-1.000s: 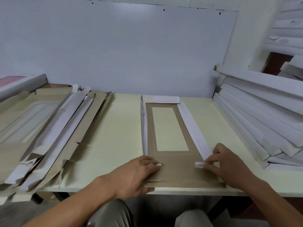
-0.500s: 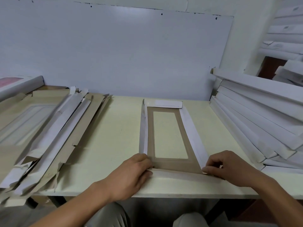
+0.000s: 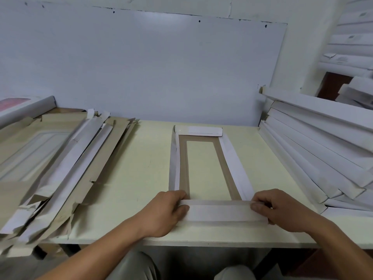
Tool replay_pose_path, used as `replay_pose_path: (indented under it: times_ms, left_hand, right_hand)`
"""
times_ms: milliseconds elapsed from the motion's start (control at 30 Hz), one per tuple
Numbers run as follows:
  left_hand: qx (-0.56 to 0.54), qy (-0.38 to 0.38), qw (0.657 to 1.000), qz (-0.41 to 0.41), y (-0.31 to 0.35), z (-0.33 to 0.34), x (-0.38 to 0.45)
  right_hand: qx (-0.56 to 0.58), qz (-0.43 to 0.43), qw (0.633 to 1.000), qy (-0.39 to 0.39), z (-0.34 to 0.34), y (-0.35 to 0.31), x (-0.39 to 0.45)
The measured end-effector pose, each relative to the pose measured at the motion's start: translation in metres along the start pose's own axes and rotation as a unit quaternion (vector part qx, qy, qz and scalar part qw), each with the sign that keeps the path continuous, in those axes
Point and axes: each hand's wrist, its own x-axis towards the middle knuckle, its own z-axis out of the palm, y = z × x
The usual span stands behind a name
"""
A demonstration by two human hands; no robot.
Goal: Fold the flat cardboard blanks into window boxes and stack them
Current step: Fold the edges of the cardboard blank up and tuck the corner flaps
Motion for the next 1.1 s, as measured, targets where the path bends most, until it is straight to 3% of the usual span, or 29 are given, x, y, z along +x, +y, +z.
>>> replay_pose_path:
  times_ms: [133, 400, 500, 600, 767, 1100]
  left_hand:
    - [-0.034, -0.007, 0.999, -0.039, 0.002, 0.001, 0.009]
    - [0.154, -0.038, 0.983, -0.092, 0.001, 0.017, 0.024]
    - [0.171, -0.054, 0.978, -0.108, 0.002, 0.020, 0.028]
    - [0.162, -0.032, 0.980, -0.113, 0.003, 0.024, 0.029]
    - [0.204, 0.049, 0.977, -0.029, -0.002, 0.028, 0.019]
    - [0.194, 0.042, 0.975, 0.096, -0.012, 0.032, -0.008]
  right_hand:
    - [-0.047, 0.005, 0.999, 0.005, 0.012, 0.001, 0.008]
    - [-0.159, 0.040, 0.984, 0.069, 0.026, -0.015, -0.002]
    - [-0.212, -0.052, 0.965, 0.143, 0.033, -0.023, -0.008]
    - [-0.165, -0.135, 0.972, 0.099, 0.043, -0.033, -0.014]
    - [-0.140, -0.130, 0.975, 0.110, 0.062, -0.035, -0.015]
    - [-0.217, -0.154, 0.954, 0.138, 0.078, -0.038, -0.011]
